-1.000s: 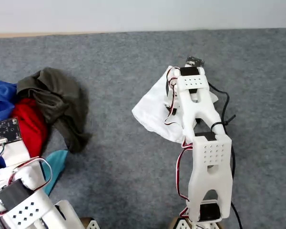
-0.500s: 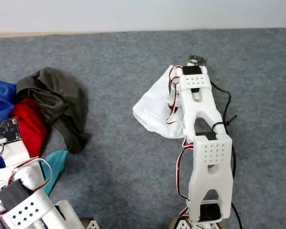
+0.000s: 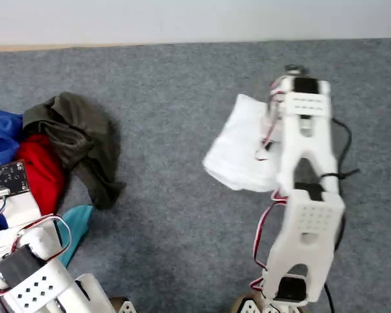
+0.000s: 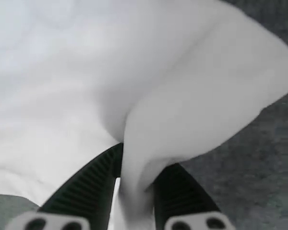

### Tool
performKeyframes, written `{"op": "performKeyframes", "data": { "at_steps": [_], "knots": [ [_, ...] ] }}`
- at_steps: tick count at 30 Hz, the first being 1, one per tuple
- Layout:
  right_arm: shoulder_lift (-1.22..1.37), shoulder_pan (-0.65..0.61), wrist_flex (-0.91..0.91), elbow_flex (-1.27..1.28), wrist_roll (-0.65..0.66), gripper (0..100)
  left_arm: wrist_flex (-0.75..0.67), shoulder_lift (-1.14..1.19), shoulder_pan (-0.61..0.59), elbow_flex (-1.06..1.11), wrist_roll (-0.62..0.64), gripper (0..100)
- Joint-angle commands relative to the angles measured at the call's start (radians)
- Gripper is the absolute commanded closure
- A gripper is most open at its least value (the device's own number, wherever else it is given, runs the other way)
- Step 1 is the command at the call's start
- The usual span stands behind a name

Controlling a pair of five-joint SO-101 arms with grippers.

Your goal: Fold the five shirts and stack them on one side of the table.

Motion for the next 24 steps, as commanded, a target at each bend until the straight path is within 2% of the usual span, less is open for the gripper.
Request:
{"op": "performKeyframes", "data": {
  "at_steps": [1,12,18,24],
  "knots": [
    [-0.085,0.11,0.047,-0.038,0.172,98.8,-0.017,-0.011,0.002,-0.005,-0.005,97],
    [-0.082,0.516,-0.013,-0.038,0.539,98.8,-0.017,-0.011,0.002,-0.005,-0.003,97],
    [-0.084,0.694,-0.107,-0.038,0.66,98.8,-0.015,-0.011,0.002,-0.007,-0.003,97],
    [-0.081,0.817,-0.239,-0.038,0.749,98.8,-0.015,-0.011,0.002,-0.007,-0.003,97]
  ]
}}
